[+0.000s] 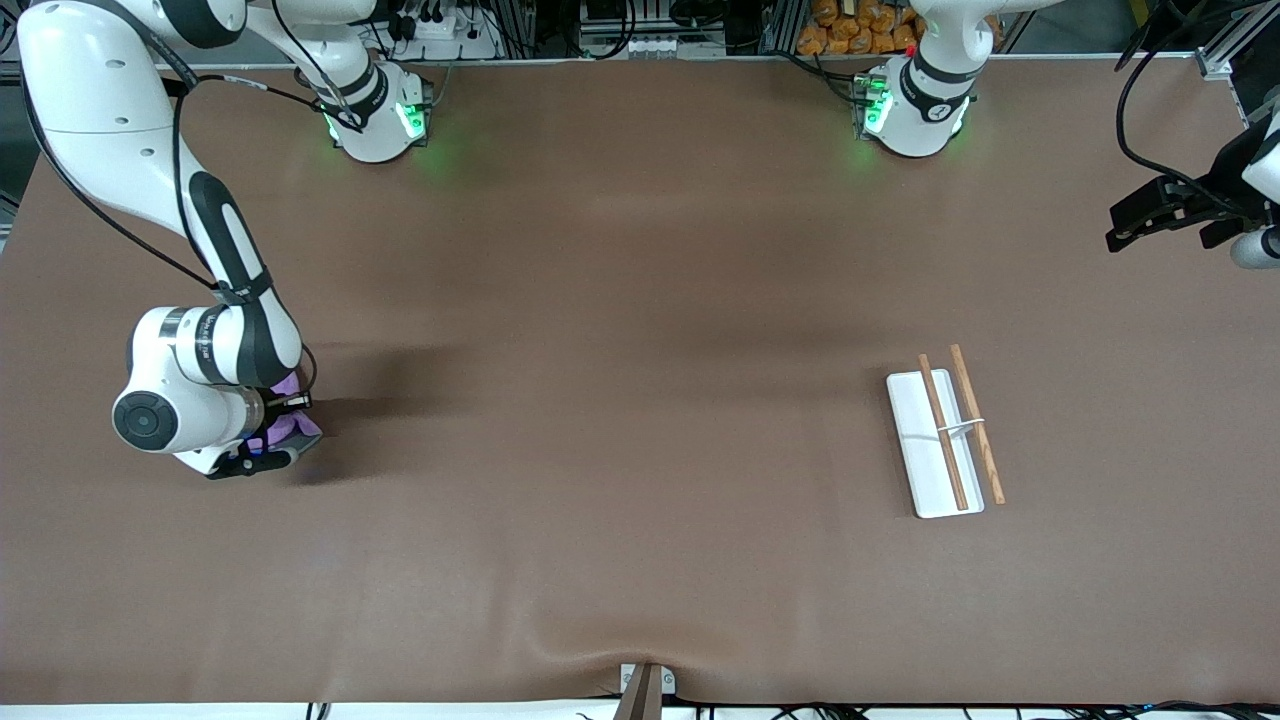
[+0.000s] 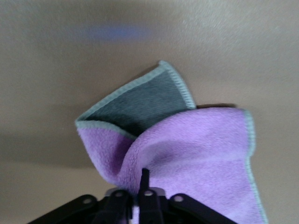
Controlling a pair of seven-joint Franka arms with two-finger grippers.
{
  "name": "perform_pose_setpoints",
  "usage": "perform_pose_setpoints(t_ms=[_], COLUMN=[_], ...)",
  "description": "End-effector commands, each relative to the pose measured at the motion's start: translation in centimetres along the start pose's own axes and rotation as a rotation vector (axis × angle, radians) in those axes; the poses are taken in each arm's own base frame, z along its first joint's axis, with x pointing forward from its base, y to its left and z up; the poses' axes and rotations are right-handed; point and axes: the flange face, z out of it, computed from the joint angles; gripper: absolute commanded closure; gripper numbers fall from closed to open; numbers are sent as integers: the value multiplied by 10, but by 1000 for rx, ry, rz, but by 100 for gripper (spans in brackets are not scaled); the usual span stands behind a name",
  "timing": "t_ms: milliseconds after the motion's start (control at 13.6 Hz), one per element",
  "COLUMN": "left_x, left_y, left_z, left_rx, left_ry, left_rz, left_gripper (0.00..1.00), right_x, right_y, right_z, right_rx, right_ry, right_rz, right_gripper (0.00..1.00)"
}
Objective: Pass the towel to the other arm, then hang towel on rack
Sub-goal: 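Grasp the purple towel corner with the right gripper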
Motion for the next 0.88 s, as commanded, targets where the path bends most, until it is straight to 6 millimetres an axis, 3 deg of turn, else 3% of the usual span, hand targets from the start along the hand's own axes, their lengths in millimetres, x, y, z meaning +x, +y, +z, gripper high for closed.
perform_pose_setpoints(t_ms=[0,147,367,587,807], left_x=[2,3,2,2,3], left_y=[-1,-3,-2,-3,-2], left_z=[-2,1,-4,-2,0], left_rx=[11,11,9,11,11], left_ry=[11,6,16,13,11], left_rz=[-1,-6,-4,-6,-4], left_gripper=[0,0,0,0,0], right_x=[-7,-15,-26,-39,-45], right_y=[1,-4,-38,-90,-163], right_z=[-52,-97,-163,-214,-248], right_rx=[7,0,-29,-55,-63], right_ry=[72,143,249,329,393], right_rz=[13,10,-41,-131,-242], right_gripper=[100,100,100,100,100])
